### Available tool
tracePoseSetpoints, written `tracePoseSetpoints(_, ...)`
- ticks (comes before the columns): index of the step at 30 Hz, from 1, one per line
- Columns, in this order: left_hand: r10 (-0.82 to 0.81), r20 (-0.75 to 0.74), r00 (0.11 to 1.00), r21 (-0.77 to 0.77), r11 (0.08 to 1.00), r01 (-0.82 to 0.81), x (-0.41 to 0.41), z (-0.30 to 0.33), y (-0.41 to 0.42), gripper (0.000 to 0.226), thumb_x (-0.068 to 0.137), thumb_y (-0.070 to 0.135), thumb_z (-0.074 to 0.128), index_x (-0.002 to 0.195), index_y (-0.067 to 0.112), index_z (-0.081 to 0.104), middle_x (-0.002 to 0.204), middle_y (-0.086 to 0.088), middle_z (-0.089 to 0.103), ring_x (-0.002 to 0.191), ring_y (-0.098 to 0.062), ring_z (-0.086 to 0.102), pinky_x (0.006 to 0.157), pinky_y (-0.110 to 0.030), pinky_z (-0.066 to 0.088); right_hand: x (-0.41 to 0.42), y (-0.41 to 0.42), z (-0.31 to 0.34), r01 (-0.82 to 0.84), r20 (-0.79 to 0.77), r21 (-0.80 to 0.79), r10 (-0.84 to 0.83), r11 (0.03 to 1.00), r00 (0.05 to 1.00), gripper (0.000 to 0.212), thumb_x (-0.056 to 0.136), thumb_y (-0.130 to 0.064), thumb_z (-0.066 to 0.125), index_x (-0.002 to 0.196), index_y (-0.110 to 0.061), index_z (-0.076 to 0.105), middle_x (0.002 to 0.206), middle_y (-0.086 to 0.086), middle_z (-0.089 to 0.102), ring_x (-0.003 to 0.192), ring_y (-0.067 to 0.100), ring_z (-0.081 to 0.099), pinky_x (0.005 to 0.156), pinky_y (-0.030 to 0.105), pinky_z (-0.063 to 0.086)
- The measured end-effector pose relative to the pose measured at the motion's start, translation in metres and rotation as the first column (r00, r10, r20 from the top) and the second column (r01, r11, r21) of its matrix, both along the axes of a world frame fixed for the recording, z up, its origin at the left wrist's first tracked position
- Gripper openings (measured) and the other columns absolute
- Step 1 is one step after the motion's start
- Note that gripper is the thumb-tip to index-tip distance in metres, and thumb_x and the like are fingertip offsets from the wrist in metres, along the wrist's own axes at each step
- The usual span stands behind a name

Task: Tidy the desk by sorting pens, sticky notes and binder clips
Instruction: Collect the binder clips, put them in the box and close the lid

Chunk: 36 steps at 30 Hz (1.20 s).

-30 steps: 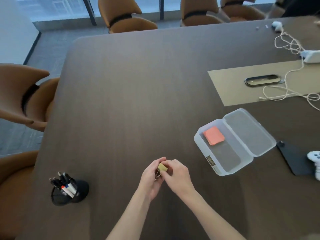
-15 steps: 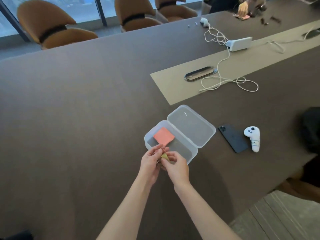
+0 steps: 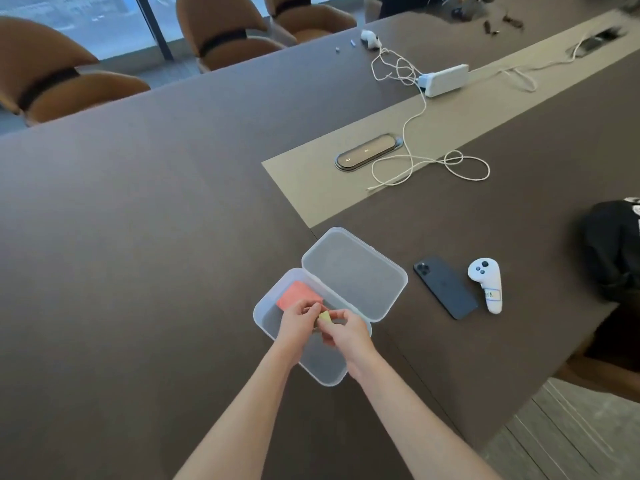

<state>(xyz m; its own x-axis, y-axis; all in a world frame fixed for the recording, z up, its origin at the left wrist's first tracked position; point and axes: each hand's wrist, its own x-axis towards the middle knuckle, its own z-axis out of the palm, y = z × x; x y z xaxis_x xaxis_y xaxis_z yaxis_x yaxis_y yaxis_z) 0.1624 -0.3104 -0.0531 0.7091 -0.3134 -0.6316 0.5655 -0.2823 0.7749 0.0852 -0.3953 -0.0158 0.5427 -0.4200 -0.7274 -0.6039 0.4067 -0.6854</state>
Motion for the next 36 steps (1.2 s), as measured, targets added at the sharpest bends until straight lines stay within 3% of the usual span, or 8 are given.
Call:
tracePoseSetpoints(4, -0.068, 0.017, 0.998, 0.061, 0.996, 0.067, 0.010, -0.010, 0.000, 0.019, 0.096, 0.006, 0.054, 0.107, 0.011, 0.069, 0.083, -0.007, 0.074, 0.067, -0.019, 0.067, 0.054, -0.025, 0.053, -0.001, -0.016, -0.009, -0.098, -0.036, -0.024, 0.097, 0.995, 0.995, 0.028, 0.081, -0.019, 0.078, 0.104, -0.008, 0.066, 0.093, 0.005, 0.071, 0.071, 0.014, 0.062, 0.075, 0.032, 0.055)
tracePoseSetpoints(6, -0.128, 0.042, 0.991, 0.135, 0.983, 0.121, 0.013, -0.018, 0.000, 0.021, 0.093, 0.006, 0.055, 0.108, 0.013, 0.069, 0.085, -0.006, 0.076, 0.071, -0.022, 0.073, 0.062, -0.031, 0.060, 0.001, -0.021, -0.013, -0.208, -0.109, -0.161, 0.193, 0.965, 0.975, 0.023, 0.079, -0.025, 0.078, 0.098, -0.015, 0.070, 0.097, -0.001, 0.073, 0.086, 0.014, 0.067, 0.085, 0.034, 0.057)
tracePoseSetpoints(9, -0.281, 0.121, 0.952, 0.297, 0.925, 0.236, 0.013, -0.027, -0.003, 0.019, 0.092, 0.008, 0.060, 0.108, 0.014, 0.069, 0.092, -0.005, 0.074, 0.080, -0.022, 0.073, 0.080, -0.031, 0.060, 0.010, -0.020, -0.014, -0.453, -0.256, -0.389, 0.378, 0.802, 0.890, 0.014, 0.082, -0.024, 0.069, 0.093, -0.019, 0.076, 0.091, -0.003, 0.076, 0.086, 0.017, 0.066, 0.076, 0.026, 0.050)
tracePoseSetpoints(12, -0.393, 0.179, 0.902, 0.404, 0.865, 0.297, 0.011, -0.037, -0.007, 0.018, 0.093, 0.009, 0.061, 0.109, 0.011, 0.071, 0.095, -0.003, 0.069, 0.090, -0.022, 0.068, 0.087, -0.032, 0.055, 0.017, -0.012, -0.023, -0.645, -0.388, -0.426, 0.517, 0.634, 0.763, 0.017, 0.079, -0.013, 0.059, 0.085, -0.014, 0.075, 0.079, 0.003, 0.074, 0.078, 0.021, 0.064, 0.071, 0.030, 0.051)
tracePoseSetpoints(22, -0.559, 0.292, 0.776, 0.511, 0.777, 0.367, 0.012, -0.041, -0.013, 0.015, 0.092, -0.002, 0.049, 0.098, 0.005, 0.061, 0.093, -0.006, 0.050, 0.072, -0.014, 0.043, 0.060, -0.010, 0.036, 0.023, -0.001, -0.047, -0.799, -0.612, -0.518, 0.519, 0.306, 0.596, 0.023, 0.093, -0.015, 0.053, 0.115, -0.012, 0.054, 0.124, 0.013, 0.053, 0.118, 0.032, 0.052, 0.097, 0.040, 0.044)
tracePoseSetpoints(26, -0.593, 0.308, 0.744, 0.557, 0.746, 0.365, 0.009, -0.037, -0.012, 0.010, 0.092, 0.002, 0.051, 0.097, 0.004, 0.060, 0.088, -0.001, 0.057, 0.076, -0.019, 0.052, 0.060, -0.013, 0.042, 0.018, -0.003, -0.053, -0.816, -0.639, -0.496, 0.510, 0.297, 0.575, 0.021, 0.093, -0.009, 0.053, 0.113, -0.010, 0.056, 0.123, 0.014, 0.055, 0.112, 0.033, 0.058, 0.091, 0.040, 0.048)
tracePoseSetpoints(30, -0.600, 0.316, 0.735, 0.610, 0.722, 0.327, 0.001, -0.031, -0.012, 0.007, 0.091, 0.014, 0.052, 0.093, 0.011, 0.059, 0.088, 0.000, 0.070, 0.081, -0.026, 0.064, 0.071, -0.039, 0.053, 0.017, -0.003, -0.052, -0.791, -0.623, -0.518, 0.491, 0.325, 0.609, 0.017, 0.096, -0.008, 0.049, 0.110, -0.006, 0.058, 0.119, 0.014, 0.056, 0.106, 0.033, 0.062, 0.085, 0.038, 0.049)
tracePoseSetpoints(36, -0.600, 0.307, 0.739, 0.654, 0.697, 0.294, -0.003, -0.018, -0.014, 0.026, 0.093, 0.018, 0.046, 0.067, 0.020, 0.042, 0.063, 0.003, 0.056, 0.063, -0.025, 0.053, 0.054, -0.032, 0.036, 0.016, -0.001, -0.048, -0.779, -0.622, -0.548, 0.473, 0.306, 0.624, 0.016, 0.094, -0.004, 0.049, 0.107, -0.005, 0.059, 0.115, 0.013, 0.056, 0.101, 0.031, 0.063, 0.081, 0.036, 0.049)
